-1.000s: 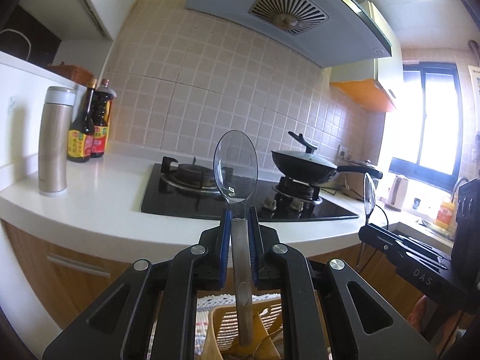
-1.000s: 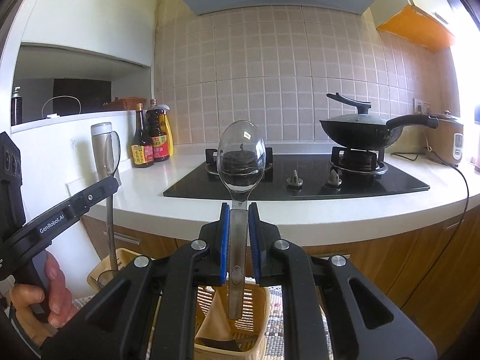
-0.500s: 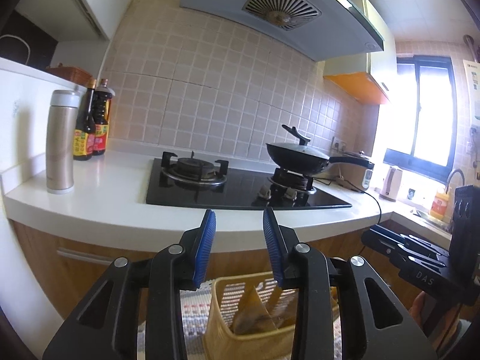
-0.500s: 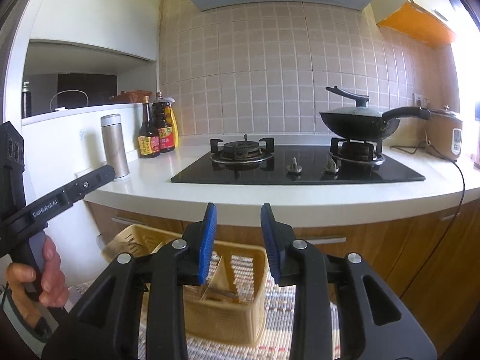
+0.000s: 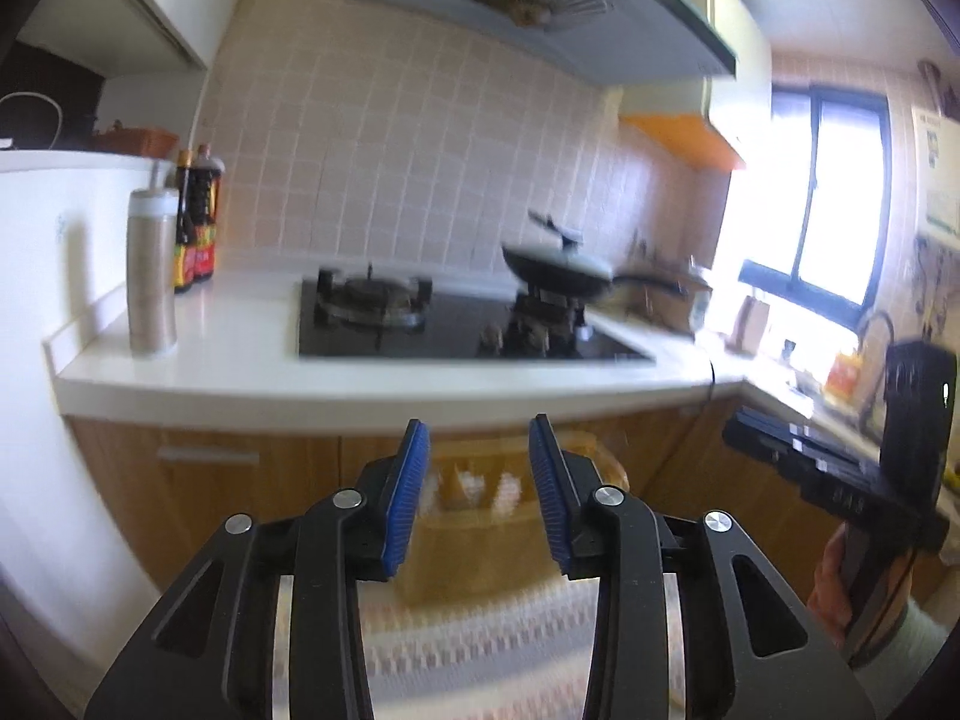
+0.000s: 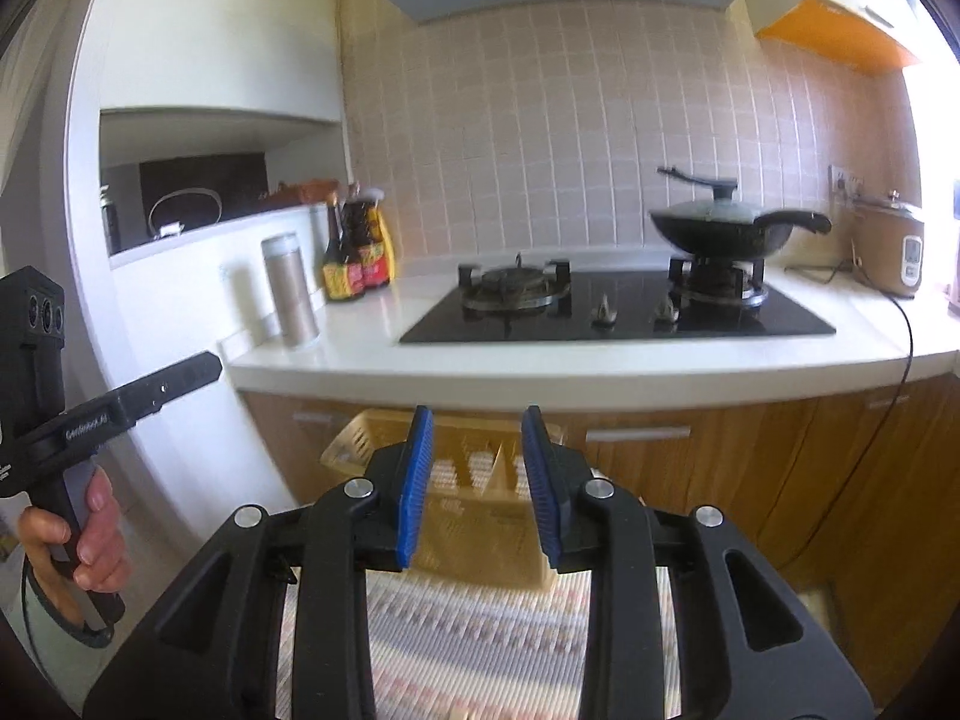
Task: Organize utensils
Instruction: 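Grasp a wooden chopstick with the right tool while the left tool grasps a clear spoon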
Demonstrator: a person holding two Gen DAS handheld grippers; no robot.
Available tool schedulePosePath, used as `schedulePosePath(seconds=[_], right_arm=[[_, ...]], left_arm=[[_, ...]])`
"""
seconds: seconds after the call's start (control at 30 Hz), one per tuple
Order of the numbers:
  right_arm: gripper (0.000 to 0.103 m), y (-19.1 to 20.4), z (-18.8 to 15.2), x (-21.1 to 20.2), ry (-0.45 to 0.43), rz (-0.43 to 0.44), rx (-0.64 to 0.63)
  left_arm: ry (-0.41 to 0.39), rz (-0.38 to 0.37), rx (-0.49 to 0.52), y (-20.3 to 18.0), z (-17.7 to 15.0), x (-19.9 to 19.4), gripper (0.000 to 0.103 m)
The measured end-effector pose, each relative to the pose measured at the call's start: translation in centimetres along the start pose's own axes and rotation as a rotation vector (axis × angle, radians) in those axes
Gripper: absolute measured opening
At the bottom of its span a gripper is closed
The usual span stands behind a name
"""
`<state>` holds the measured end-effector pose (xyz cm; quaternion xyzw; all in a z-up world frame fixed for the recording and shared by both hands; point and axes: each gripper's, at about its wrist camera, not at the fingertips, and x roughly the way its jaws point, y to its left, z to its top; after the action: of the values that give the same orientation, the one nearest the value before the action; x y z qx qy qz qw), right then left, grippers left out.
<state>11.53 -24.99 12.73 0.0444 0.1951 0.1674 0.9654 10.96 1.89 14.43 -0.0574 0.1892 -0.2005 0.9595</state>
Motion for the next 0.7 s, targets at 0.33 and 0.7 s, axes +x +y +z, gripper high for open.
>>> schedulePosePath(seconds=[0.33,0.7], right_arm=[[0.028,0.4,-5.3,-0.7,0.37,0.011,0.032],[0.028,-2.5,-13.6,1.8,0.779,-0.017,0.148]], left_arm=[[0.49,-0.098,-0.196,0.6,-9.4,1.4,0.035],[0.785,-0.141,-0.38,0.6,-18.6,4.4,0.033]])
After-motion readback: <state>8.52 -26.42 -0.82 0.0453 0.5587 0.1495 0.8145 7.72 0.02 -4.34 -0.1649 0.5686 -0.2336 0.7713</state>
